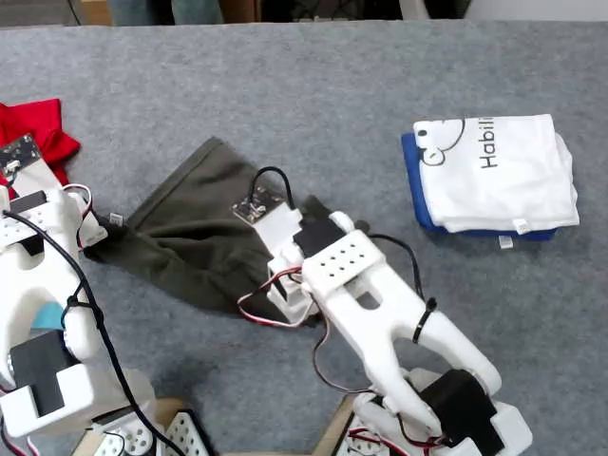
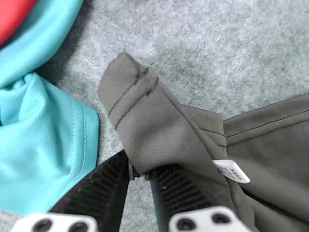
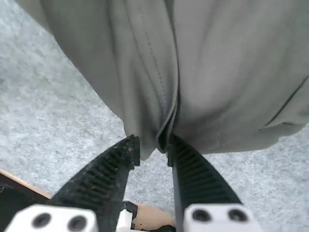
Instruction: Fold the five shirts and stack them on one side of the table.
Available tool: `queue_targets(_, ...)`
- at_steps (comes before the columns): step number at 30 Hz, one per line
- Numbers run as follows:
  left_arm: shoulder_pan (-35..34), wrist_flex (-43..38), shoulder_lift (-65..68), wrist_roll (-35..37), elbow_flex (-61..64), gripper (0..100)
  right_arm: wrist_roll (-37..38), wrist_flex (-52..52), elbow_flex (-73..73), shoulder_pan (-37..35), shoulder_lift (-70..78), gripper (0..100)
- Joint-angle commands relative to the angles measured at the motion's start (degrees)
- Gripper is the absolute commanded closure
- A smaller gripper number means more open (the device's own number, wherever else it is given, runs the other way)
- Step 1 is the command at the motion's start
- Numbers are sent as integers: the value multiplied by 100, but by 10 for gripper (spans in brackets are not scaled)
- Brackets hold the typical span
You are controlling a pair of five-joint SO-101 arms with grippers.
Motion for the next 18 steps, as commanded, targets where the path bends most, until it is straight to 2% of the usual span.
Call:
queue_targets(1,-4,-53,-44,-35,-13,971,-26,-185,31,-79,-154,888)
queue_targets(18,-4,-53,-44,-35,-13,971,-35,-571,321,-79,-145,891)
